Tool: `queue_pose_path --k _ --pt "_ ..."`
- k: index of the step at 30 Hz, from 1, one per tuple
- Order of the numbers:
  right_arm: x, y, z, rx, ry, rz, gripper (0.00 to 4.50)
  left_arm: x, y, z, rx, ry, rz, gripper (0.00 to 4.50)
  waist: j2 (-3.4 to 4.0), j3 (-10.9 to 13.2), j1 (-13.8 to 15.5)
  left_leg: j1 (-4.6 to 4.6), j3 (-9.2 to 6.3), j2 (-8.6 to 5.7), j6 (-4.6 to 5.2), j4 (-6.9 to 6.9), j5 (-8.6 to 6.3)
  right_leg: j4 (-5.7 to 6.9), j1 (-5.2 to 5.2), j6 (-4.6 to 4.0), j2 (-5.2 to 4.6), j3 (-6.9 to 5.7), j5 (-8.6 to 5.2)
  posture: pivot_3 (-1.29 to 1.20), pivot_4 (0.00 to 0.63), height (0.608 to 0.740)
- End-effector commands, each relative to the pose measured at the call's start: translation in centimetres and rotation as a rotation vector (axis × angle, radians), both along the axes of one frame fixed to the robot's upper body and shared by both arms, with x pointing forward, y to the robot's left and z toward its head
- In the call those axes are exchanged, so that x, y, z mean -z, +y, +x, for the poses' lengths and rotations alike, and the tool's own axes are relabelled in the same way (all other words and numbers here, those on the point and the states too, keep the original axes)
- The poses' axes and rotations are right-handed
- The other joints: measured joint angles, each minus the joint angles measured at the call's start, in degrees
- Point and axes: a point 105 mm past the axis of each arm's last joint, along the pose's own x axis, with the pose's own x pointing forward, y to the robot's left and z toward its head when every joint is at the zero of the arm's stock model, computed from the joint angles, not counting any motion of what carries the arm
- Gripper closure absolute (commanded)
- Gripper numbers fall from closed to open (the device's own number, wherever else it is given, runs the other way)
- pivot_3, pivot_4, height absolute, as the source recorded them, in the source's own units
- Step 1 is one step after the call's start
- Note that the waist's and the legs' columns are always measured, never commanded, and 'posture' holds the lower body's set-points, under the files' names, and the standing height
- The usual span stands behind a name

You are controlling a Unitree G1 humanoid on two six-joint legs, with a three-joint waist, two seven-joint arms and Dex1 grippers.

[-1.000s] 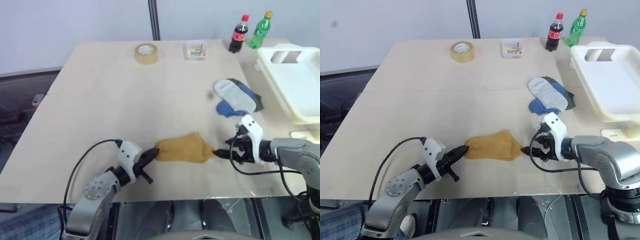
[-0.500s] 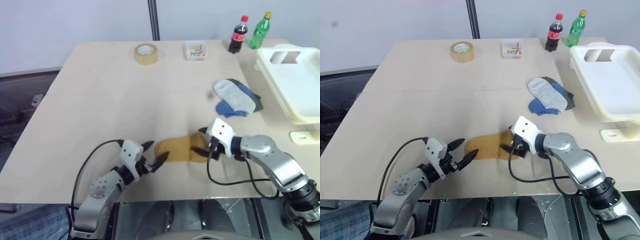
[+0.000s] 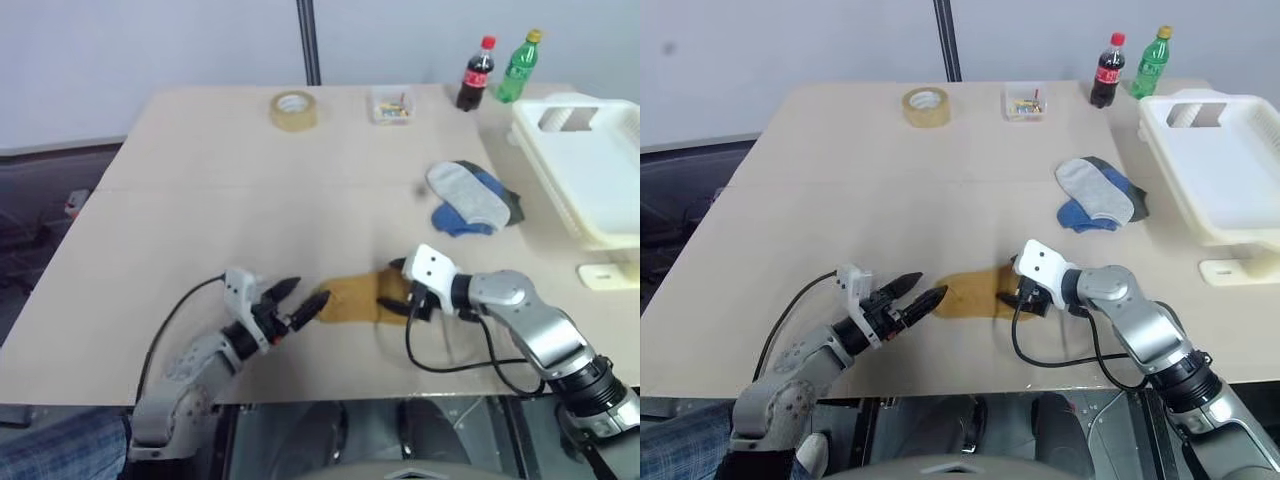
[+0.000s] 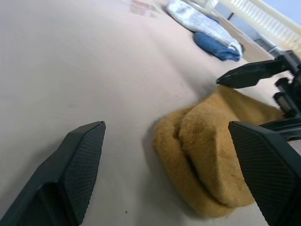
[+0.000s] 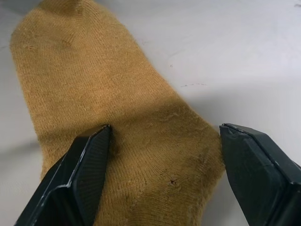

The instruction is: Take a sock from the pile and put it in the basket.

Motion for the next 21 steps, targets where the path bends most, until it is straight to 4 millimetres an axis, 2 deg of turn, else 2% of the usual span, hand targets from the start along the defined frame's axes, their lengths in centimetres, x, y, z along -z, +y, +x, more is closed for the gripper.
queue_pose_path --k 1,6,11,14,21 --pt "0.1 0.3 0.1 0.003 -0.011 -0.011 0.68 1.2 -1.3 -1.0 0.090 0.188 -0.145 0.03 0.01 -0.05 0.00 0.00 -0.01 0.00 0.01 0.00 0.00 0.00 0.00 0.00 0.00 -0.02 0.00 0.00 0.150 0.739" --pt "0.1 0.5 0.1 0.007 -0.019 -0.014 0.68 1.7 -2.4 -1.9 0.224 0.321 -0.136 0.03 0.05 -0.18 -0.10 0.00 -0.06 0.00 -0.20 0.02 0.12 0.04 -0.01 0.00 0.01 -0.05 0.00 0.00 0.150 0.739" --pt "0.1 0.7 0.2 0.012 -0.030 -0.010 0.68 1.6 -3.6 -0.6 0.258 0.328 -0.156 0.03 0.11 -0.38 0.22 0.00 -0.04 -0.04 -0.21 0.02 0.13 0.03 0.00 0.00 0.01 -0.04 0.00 0.00 0.150 0.739" --pt "0.2 0.6 0.3 0.020 -0.042 -0.017 0.68 0.5 -4.4 0.0 0.274 0.319 -0.258 0.03 0.13 -0.43 0.24 0.00 -0.05 -0.04 -0.22 0.01 0.13 0.02 0.00 0.00 -0.02 -0.04 0.00 0.00 0.150 0.739" --pt "0.2 0.4 0.6 0.039 -0.059 -0.026 0.68 -3.0 -5.2 -0.2 0.351 0.285 -0.476 0.03 0.12 -0.42 0.01 -0.04 -0.08 -0.02 -0.23 0.02 0.14 0.03 -0.05 0.00 -0.03 -0.04 0.00 0.00 0.150 0.739"
